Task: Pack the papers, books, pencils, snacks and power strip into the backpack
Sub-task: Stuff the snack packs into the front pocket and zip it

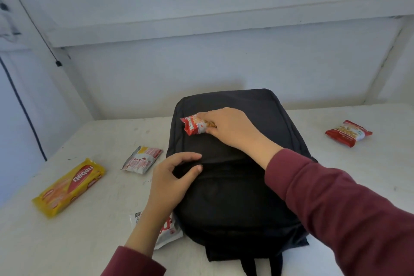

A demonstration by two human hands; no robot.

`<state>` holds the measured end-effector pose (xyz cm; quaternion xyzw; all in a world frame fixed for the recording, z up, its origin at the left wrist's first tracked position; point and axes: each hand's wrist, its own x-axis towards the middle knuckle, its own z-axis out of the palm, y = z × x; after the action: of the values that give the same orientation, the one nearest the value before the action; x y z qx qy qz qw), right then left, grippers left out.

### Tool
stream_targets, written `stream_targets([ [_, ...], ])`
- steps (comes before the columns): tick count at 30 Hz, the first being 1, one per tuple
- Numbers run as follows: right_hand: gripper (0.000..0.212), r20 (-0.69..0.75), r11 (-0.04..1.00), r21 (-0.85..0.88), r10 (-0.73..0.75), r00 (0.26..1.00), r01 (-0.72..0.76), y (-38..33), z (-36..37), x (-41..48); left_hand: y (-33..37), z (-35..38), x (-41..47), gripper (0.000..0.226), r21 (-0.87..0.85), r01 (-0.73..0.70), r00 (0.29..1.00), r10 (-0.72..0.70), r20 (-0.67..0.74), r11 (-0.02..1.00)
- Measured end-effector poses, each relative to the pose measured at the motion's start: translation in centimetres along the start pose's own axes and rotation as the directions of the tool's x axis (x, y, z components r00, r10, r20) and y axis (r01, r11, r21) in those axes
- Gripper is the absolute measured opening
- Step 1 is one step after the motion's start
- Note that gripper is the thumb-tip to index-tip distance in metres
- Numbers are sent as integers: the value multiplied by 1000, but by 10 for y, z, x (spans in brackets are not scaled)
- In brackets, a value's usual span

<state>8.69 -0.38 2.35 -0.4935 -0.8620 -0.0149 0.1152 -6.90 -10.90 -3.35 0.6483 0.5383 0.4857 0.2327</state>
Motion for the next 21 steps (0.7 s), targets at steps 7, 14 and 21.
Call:
stream_targets([
  [7, 45, -172, 937, 346, 107, 979, -42, 5, -23, -28, 3, 0, 23, 30, 109, -84, 971, 57, 232, 991],
  [14, 32, -316, 889, 445, 42, 948, 109, 1, -47, -114, 17, 9, 40, 20, 133, -232, 973, 230, 35, 963],
  [21, 30, -376, 975, 113, -137, 917, 192, 8, -14, -151, 41, 16, 56, 9, 205, -323, 913, 361, -189, 924],
])
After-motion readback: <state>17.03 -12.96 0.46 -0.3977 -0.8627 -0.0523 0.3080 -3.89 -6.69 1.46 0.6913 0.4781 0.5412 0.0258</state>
